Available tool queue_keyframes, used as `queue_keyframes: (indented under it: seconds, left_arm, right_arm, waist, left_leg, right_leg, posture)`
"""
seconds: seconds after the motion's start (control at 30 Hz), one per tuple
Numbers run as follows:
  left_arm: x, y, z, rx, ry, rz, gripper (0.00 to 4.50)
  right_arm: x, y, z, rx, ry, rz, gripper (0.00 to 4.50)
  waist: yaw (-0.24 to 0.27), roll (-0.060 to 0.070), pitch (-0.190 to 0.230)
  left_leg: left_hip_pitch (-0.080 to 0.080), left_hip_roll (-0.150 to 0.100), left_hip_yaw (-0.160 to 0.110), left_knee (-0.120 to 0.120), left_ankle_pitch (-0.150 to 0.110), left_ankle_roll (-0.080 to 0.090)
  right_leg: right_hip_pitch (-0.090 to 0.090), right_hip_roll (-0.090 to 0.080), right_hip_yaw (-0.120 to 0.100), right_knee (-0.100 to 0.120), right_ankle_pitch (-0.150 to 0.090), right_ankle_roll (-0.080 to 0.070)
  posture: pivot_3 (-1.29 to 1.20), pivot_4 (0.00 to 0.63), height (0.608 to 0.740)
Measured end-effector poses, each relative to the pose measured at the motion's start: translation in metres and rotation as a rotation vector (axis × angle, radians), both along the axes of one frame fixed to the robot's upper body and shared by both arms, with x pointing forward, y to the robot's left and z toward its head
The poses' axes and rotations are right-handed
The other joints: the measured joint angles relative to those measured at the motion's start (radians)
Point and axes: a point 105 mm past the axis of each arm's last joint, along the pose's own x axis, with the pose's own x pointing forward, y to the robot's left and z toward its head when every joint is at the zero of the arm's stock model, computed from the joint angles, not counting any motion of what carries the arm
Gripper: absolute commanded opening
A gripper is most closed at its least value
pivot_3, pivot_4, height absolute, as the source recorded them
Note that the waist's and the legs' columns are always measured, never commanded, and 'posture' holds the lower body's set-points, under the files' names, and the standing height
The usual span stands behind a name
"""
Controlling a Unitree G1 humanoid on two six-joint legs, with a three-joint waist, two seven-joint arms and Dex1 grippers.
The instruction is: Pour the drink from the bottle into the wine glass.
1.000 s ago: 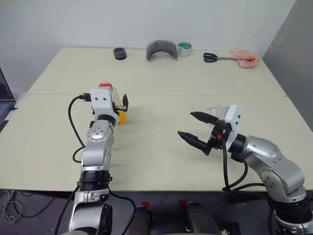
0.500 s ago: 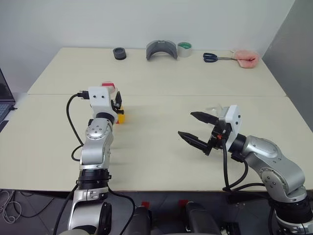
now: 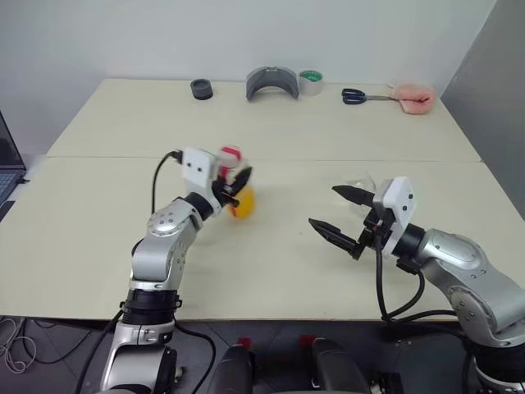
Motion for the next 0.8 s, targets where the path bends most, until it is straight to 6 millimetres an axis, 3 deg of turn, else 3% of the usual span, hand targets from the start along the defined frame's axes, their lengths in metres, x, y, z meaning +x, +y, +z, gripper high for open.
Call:
queue_keyframes:
  seconds: [0.17, 0.43, 0.8]
  left_arm:
    - [-0.013, -0.036, 0.001, 0.101, -0.044, -0.261, 1.84]
    - [-0.015, -0.054, -0.005, 0.118, -0.043, -0.391, 1.84]
    - [-0.021, -0.064, -0.008, 0.099, -0.027, -0.459, 1.84]
  right_arm:
    - [0.007, 0.014, 0.022, 0.014, -0.022, -0.006, 4.5]
    - [0.024, 0.042, 0.038, 0.049, -0.033, -0.038, 4.5]
    - [0.033, 0.054, 0.025, 0.058, 0.017, -0.07, 4.5]
  waist:
    - [-0.007, 0.0, 0.0]
    - [-0.007, 0.0, 0.0]
    - [-0.009, 0.0, 0.0]
  left_leg:
    - [0.0, 0.0, 0.0, 0.0, 0.0, 0.0]
    - [-0.003, 0.0, -0.002, 0.003, 0.0, 0.001]
    - [-0.003, 0.0, -0.002, 0.003, -0.001, 0.002]
  right_leg:
    - [0.0, 0.0, 0.0, 0.0, 0.0, 0.0]
    - [-0.001, 0.0, -0.001, 0.0, 0.0, 0.0]
    - [-0.002, 0.0, -0.001, 0.001, 0.0, 0.0]
  posture:
    - [0.0, 0.15, 0.74]
    - [0.0, 0.15, 0.74]
    - [0.0, 0.15, 0.74]
